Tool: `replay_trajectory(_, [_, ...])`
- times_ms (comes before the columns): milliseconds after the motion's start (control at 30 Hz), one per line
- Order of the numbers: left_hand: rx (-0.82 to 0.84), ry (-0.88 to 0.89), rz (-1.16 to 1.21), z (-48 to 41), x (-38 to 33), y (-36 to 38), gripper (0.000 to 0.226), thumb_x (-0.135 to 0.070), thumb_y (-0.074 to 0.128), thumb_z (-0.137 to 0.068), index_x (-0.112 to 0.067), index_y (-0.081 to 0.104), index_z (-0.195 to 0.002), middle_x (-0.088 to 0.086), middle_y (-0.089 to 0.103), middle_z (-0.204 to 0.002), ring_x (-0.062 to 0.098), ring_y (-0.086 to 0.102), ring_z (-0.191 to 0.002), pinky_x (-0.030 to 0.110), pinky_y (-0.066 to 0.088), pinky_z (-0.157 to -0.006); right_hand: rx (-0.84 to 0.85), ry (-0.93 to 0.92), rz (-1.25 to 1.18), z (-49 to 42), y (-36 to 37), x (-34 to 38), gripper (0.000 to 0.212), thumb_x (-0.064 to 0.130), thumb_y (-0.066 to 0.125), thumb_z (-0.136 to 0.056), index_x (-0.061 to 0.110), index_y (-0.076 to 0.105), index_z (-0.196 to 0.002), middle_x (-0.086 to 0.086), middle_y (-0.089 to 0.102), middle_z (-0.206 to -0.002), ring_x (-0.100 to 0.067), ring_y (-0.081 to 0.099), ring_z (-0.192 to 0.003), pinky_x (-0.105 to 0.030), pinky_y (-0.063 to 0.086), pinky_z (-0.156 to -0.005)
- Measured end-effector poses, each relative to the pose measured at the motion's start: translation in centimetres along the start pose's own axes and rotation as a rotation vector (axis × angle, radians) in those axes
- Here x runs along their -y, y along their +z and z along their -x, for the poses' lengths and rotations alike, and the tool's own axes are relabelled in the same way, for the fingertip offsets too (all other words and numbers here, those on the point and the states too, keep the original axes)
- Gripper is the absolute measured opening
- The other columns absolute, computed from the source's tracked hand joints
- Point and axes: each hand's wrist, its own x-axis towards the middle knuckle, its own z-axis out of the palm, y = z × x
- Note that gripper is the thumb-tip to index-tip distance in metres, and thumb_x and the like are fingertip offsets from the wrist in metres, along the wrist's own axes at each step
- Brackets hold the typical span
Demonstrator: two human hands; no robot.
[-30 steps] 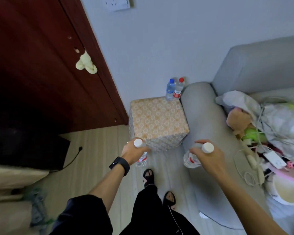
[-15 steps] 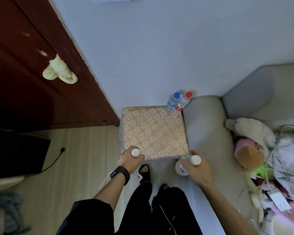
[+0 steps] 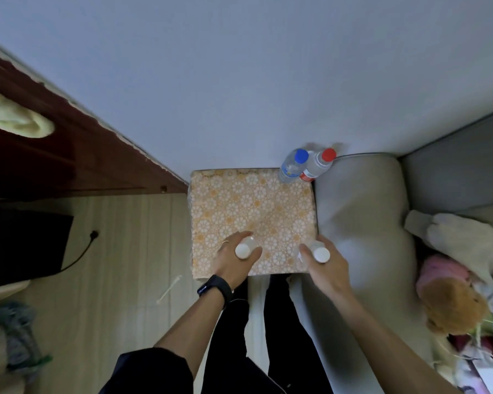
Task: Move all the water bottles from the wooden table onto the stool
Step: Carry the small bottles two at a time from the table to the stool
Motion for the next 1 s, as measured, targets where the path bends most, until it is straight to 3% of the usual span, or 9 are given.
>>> replay_trajectory(133, [-0.029,0.013,-0.037,-2.4,-0.8,2.3,0.045,-0.052,0.069,-0.088,-0.040,0.058,-0.130,-0.007,0.052,-0.142,0.018,0.057,-0.119,0.029,0.047,-0.086,0.081,-0.054,0.048,-2.4,-0.3,-0.1,0.059,0.050,0.066,-0.090,0.028,0.050,-0.142,0.005,0.062,-0.129,-0.004,0.060,-0.097,-0.004,0.040,-0.073])
replay_trajectory(233, [-0.030,-0.003,-0.080,-3.5,-0.5,3.6,0.047,-0.055,0.069,-0.086,-0.044,0.057,-0.130,-0.011,0.049,-0.145,0.015,0.054,-0.124,0.025,0.041,-0.086,0.124,-0.126,0.128,-3.5,-0.2,-0.7,0.067,0.052,0.066,-0.089,0.024,0.045,-0.147,0.000,0.055,-0.142,-0.019,0.055,-0.123,-0.020,0.037,-0.095])
replay_trajectory(400, [-0.067,-0.020,-0.057,-4.2,0.1,4.6,0.052,-0.056,0.074,-0.081,-0.051,0.054,-0.128,-0.018,0.049,-0.143,0.011,0.053,-0.125,0.029,0.046,-0.087,0.130,-0.118,0.095,-5.1,0.0,-2.2,0.073,0.064,0.069,-0.080,0.032,0.047,-0.142,0.006,0.057,-0.139,-0.018,0.055,-0.126,-0.033,0.044,-0.105])
replay_trajectory(533, [-0.083,-0.126,0.064,-3.9,0.4,4.5,0.094,-0.053,0.084,-0.071,-0.043,0.031,-0.147,-0.004,0.038,-0.151,0.021,0.046,-0.130,0.039,0.044,-0.095,0.185,-0.065,0.164,-6.1,-0.3,-3.1,0.101,0.074,0.070,-0.071,0.027,0.031,-0.152,0.003,0.046,-0.150,-0.020,0.047,-0.135,-0.039,0.039,-0.111])
replay_trajectory(633, [-0.102,-0.274,0.119,-3.9,-0.3,5.2,0.108,-0.050,0.088,-0.069,-0.029,0.022,-0.152,0.005,0.045,-0.144,0.029,0.052,-0.124,0.039,0.047,-0.094,0.211,0.007,0.227,-6.5,-0.3,-3.2,0.105,0.079,0.066,-0.069,0.024,0.029,-0.150,-0.002,0.053,-0.143,-0.028,0.054,-0.127,-0.042,0.046,-0.103])
replay_trajectory(733, [-0.114,-0.367,0.165,-4.0,-1.0,6.4,0.089,-0.044,0.084,-0.075,-0.022,0.033,-0.145,0.005,0.058,-0.130,0.022,0.060,-0.102,0.041,0.055,-0.087,0.245,0.092,0.179,-6.8,0.0,-3.2,0.098,0.073,0.068,-0.071,0.025,0.030,-0.147,-0.004,0.060,-0.131,-0.028,0.061,-0.112,-0.040,0.051,-0.093])
replay_trajectory(833, [-0.155,-0.358,0.119,-4.4,-1.9,7.5,0.071,-0.039,0.080,-0.079,-0.021,0.043,-0.137,0.001,0.061,-0.116,0.008,0.057,-0.081,0.029,0.050,-0.067,0.225,0.128,0.080,-7.2,-0.2,-2.6,0.079,0.058,0.075,-0.076,0.022,0.043,-0.139,0.002,0.062,-0.111,-0.013,0.062,-0.088,-0.026,0.050,-0.069])
replay_trajectory(900, [-0.161,-0.355,0.121,-4.8,-2.9,8.0,0.069,-0.042,0.078,-0.079,-0.022,0.045,-0.136,-0.001,0.061,-0.113,0.009,0.058,-0.082,0.026,0.047,-0.063,0.180,0.134,-0.012,-7.8,-0.8,-2.3,0.068,0.048,0.078,-0.077,0.023,0.050,-0.133,0.006,0.063,-0.104,-0.002,0.061,-0.081,-0.018,0.043,-0.059])
replay_trajectory(1000, [-0.131,-0.337,0.129,-6.1,-4.6,9.1,0.075,-0.053,0.076,-0.076,-0.025,0.045,-0.139,-0.001,0.064,-0.112,0.020,0.064,-0.093,0.034,0.056,-0.075,0.138,0.089,-0.092,-9.0,-2.0,-1.7,0.064,0.044,0.082,-0.075,0.028,0.052,-0.129,0.009,0.066,-0.103,-0.003,0.064,-0.083,-0.017,0.045,-0.060])
